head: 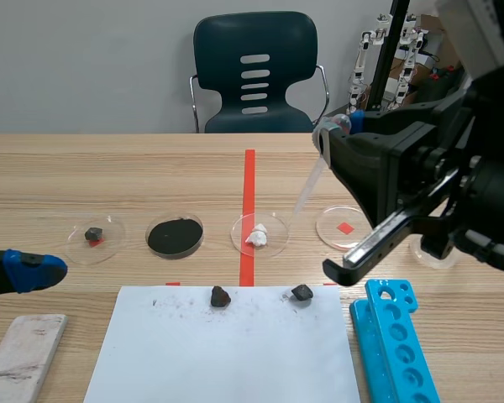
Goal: Put the dropper in the beaker
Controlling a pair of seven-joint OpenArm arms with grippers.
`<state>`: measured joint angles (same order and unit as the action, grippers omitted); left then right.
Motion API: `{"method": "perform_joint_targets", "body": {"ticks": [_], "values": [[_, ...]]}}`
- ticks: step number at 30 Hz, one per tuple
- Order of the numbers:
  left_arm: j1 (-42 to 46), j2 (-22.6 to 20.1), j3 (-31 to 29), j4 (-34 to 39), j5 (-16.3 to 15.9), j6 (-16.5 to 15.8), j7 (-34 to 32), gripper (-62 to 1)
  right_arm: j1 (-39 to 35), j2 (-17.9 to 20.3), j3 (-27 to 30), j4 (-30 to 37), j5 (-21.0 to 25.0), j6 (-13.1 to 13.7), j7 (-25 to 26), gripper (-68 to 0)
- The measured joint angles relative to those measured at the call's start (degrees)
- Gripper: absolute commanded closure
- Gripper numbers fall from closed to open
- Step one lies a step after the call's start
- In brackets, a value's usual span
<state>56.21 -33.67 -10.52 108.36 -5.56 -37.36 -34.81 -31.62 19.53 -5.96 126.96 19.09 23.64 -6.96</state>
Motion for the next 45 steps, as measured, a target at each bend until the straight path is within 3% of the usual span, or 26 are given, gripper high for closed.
{"method": "perform_joint_targets", "body": {"ticks": [25,38,45], "values": [[0.0,0.0,0.0,0.0,0.0,0.0,0.0,-61.5,-0.02,0.0,0.61,0.0,0.0,0.0,-0.55,-1.1],[0.0,0.0,0.0,0.0,-0.02,0.0,0.02,-61.5,-5.68,-0.02,11.32,0.0,1.57,-0.39,0.07,-1.0],[0.0,0.0,0.0,0.0,0.04,0.0,0.02,-61.5,-9.14,-0.02,17.81,0.0,3.32,-3.74,0.92,-1.0]]}}
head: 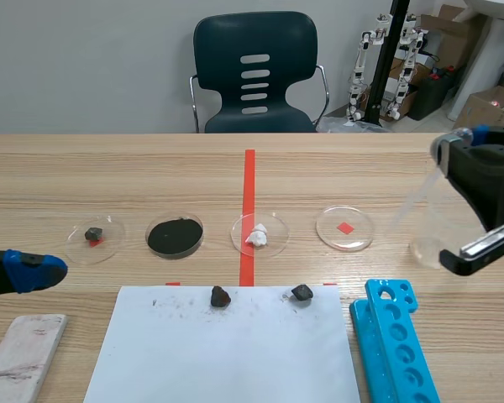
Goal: Put the dropper in the beaker
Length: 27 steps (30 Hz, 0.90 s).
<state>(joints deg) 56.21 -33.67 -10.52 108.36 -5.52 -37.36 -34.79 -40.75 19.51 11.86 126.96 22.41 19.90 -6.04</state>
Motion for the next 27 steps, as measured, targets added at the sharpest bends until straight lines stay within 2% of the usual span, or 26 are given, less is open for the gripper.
{"method": "perform_joint_targets", "body": {"ticks": [6,13,21,27], "values": [[0.0,0.0,0.0,0.0,-0.02,0.0,-0.02,-61.5,-0.42,0.0,6.01,0.0,1.25,-0.7,0.61,-1.0],[0.0,0.0,0.0,0.0,0.0,0.0,-0.02,-61.5,-0.39,0.0,10.49,-0.04,2.73,-2.14,1.68,-1.0],[0.0,0.0,0.0,0.0,-0.07,0.0,-0.02,-61.5,3.87,0.66,10.64,-3.63,2.73,-3.89,1.66,-1.0],[0.0,0.0,0.0,0.0,-0.04,0.0,-0.02,-61.5,7.69,0.68,10.62,-8.59,2.73,-3.82,1.42,-1.0]]}}
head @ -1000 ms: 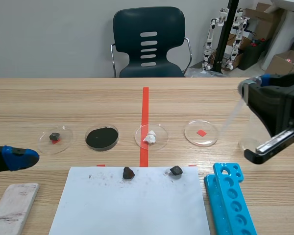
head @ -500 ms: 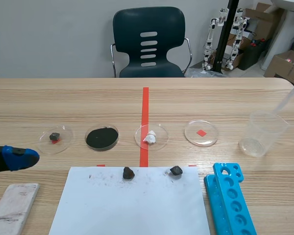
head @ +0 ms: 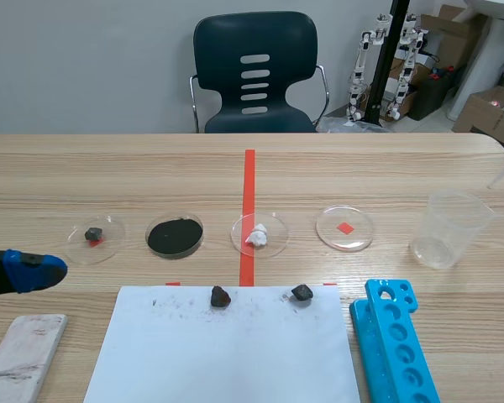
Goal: Put the dropper in the beaker
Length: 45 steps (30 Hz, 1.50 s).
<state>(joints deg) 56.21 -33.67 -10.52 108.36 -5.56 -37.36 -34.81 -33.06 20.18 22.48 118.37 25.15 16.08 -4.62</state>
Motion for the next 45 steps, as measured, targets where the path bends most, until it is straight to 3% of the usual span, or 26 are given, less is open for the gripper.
{"method": "perform_joint_targets", "body": {"ticks": [9,12,22,45], "values": [[0.0,0.0,0.0,0.0,0.0,0.0,0.0,-61.5,5.86,0.0,0.0,-5.9,0.0,0.09,-0.46,-1.0],[0.0,0.0,0.0,0.0,0.0,0.0,0.0,-61.5,7.28,0.0,-0.2,-7.15,0.0,1.77,-1.31,-1.0],[0.0,0.0,0.0,0.0,0.0,0.0,0.0,-61.5,10.49,0.0,-5.95,-14.01,-0.02,3.19,-1.9,-1.0],[0.0,0.0,0.0,0.0,-0.02,0.0,-0.02,-61.5,14.49,0.66,-8.74,-23.85,-2.82,3.02,-0.81,-1.0]]}}
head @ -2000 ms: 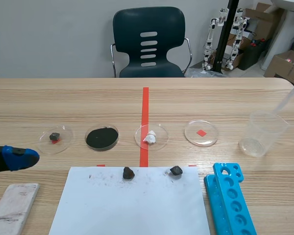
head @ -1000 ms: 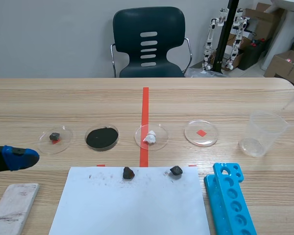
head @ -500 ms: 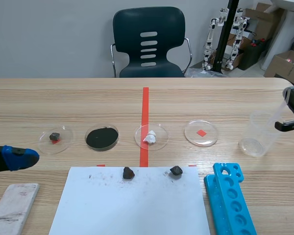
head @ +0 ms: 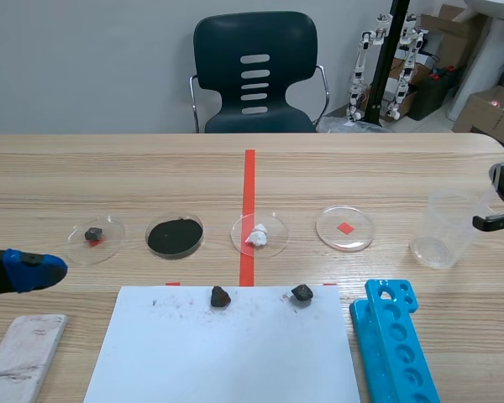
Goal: Put the dropper in the beaker
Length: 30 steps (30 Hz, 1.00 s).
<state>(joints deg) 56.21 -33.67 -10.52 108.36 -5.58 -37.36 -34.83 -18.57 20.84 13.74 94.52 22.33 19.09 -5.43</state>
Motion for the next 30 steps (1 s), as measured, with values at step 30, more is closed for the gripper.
{"method": "perform_joint_targets", "body": {"ticks": [30], "values": [[0.0,0.0,0.0,0.0,0.02,0.0,0.02,-61.5,4.68,0.76,0.0,-6.62,-1.53,0.17,1.92,-1.1]]}}
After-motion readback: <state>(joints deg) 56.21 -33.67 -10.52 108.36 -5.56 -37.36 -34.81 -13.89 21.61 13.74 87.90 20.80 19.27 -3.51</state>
